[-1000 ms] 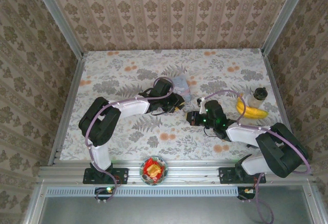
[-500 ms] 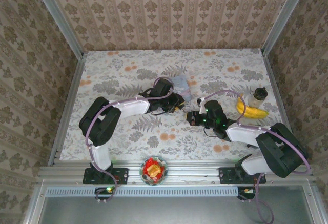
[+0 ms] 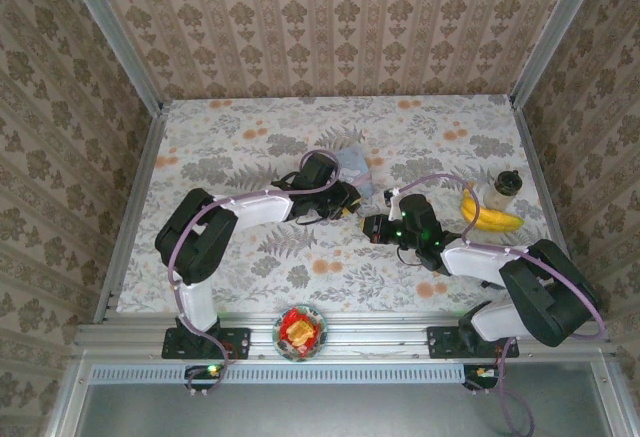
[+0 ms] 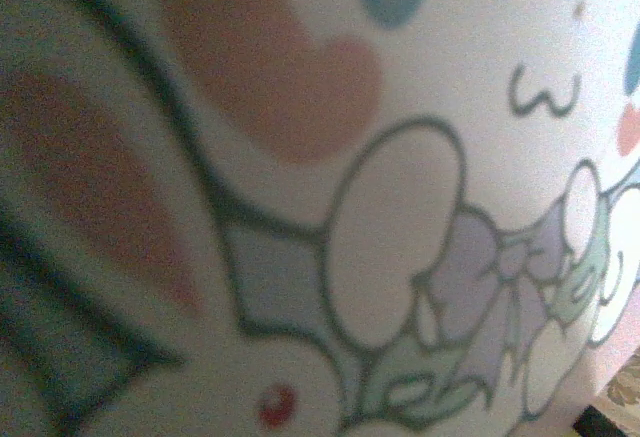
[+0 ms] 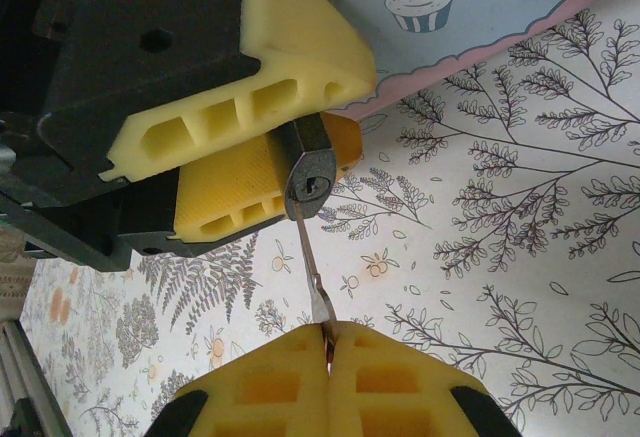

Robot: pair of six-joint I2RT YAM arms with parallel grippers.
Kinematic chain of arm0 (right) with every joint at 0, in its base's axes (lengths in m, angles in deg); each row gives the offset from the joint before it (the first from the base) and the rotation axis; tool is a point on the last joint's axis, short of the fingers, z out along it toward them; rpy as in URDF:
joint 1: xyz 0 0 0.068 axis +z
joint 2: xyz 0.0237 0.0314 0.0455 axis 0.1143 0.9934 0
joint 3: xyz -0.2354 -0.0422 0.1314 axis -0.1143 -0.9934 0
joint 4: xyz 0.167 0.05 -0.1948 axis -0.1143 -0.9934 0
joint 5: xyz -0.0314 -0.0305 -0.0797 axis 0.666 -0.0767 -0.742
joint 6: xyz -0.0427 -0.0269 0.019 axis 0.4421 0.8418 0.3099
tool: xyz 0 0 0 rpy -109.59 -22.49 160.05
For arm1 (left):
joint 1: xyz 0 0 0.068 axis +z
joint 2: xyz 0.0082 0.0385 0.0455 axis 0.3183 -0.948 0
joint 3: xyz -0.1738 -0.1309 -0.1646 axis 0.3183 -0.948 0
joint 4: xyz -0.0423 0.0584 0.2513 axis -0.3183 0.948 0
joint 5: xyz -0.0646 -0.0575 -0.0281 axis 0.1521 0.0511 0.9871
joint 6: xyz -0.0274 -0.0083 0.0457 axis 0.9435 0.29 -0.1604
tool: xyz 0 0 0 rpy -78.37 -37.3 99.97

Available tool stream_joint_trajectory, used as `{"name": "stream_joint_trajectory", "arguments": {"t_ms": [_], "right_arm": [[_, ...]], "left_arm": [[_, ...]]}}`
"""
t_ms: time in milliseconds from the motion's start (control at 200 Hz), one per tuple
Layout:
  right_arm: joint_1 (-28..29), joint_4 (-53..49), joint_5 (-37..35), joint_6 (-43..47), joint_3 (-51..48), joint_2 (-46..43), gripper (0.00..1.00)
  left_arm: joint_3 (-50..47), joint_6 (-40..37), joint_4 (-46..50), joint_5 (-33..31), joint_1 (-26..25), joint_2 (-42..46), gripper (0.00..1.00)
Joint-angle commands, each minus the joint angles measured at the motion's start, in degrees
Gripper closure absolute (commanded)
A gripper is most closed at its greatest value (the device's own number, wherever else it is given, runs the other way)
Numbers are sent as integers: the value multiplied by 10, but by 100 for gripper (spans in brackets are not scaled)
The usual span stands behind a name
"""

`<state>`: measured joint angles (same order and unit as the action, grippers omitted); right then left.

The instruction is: Unlock the padlock with the key

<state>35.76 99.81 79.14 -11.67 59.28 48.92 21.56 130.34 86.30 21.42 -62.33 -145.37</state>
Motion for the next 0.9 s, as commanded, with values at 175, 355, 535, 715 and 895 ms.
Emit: {"name": "stream_joint_trajectory", "arguments": {"t_ms": [175,355,535,715,895], "right_arm": [[3,7,-25,0,22,1,100],[3,4,-34,0,20,-4,100],[1,0,-42,0,17,-11,100],[0,3,-38,-1,15,-11,100],[0,10,-33,-5,19,-2,100]], "left_arm": [[-12,48,53,55,4,-31,80],[-12,48,53,56,4,-31,80],[-11,47,53,56,4,-31,80],[-9,47,52,57,3,-32,80],[-4,46,51,60,0,-38,80]]}}
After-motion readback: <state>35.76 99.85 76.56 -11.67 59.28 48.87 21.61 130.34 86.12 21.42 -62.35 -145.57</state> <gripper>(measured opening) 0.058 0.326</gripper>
